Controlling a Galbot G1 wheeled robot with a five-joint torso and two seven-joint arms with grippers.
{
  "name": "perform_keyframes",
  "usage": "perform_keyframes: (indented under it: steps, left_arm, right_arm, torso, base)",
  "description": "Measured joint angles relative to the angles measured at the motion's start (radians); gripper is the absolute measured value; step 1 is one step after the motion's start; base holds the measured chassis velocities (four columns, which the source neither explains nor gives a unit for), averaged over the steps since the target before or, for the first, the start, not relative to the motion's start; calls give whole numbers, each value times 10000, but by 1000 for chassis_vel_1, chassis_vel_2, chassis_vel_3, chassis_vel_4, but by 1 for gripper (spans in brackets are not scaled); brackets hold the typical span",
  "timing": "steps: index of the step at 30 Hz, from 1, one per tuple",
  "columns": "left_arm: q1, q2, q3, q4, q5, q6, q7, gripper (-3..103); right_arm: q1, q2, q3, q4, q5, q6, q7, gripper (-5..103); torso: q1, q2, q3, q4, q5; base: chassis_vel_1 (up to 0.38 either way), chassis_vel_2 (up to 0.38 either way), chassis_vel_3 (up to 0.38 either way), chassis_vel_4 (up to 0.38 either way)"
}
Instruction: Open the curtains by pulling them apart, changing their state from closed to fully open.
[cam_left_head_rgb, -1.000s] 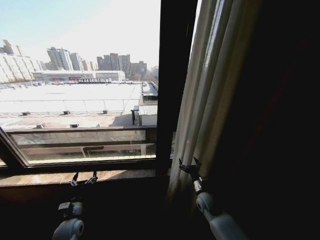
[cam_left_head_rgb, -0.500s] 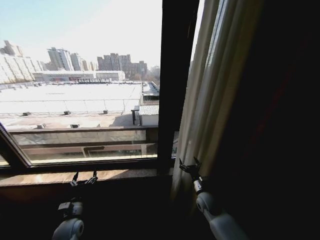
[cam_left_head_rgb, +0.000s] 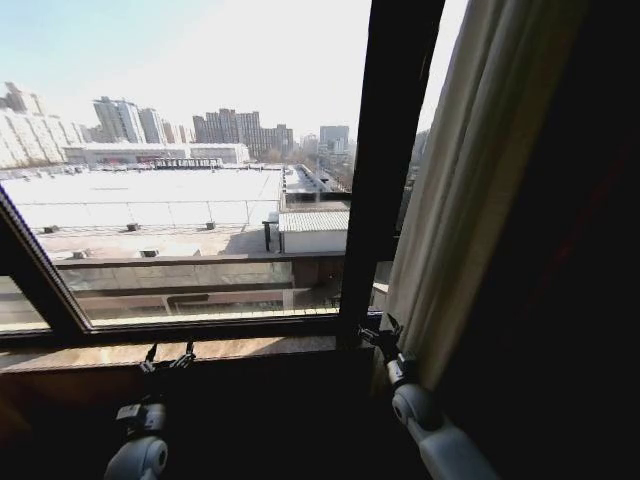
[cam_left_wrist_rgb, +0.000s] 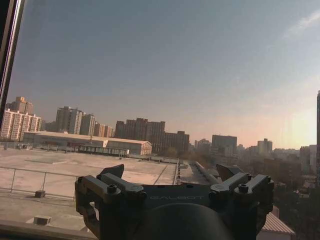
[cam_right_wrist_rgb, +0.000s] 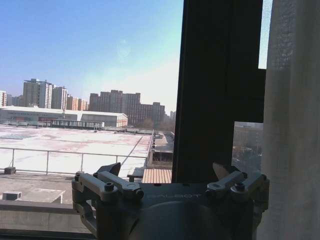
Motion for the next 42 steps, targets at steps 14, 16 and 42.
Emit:
perform_keyframes:
  steps: [14, 16, 42]
  left_arm:
    - [0, 0, -1, 0, 0, 0, 0, 100]
    - [0, 0, -1, 0, 0, 0, -1, 100]
    - [0, 0, -1, 0, 0, 0, 0, 100]
  right_arm:
    - [3, 0, -1, -1, -1, 0, 0, 100]
    - [4, 0, -1, 0, 0, 0, 0, 100]
    - [4, 0, -1, -1, -1, -2, 1, 100]
  torso:
    - [0, 0, -1, -1, -4]
    - [-1, 0, -2, 0, -5]
    - [-1, 1, -2, -1, -4]
  base:
    - [357, 374, -366, -366]
    - [334, 343, -328, -343]
    - [350, 350, -353, -352]
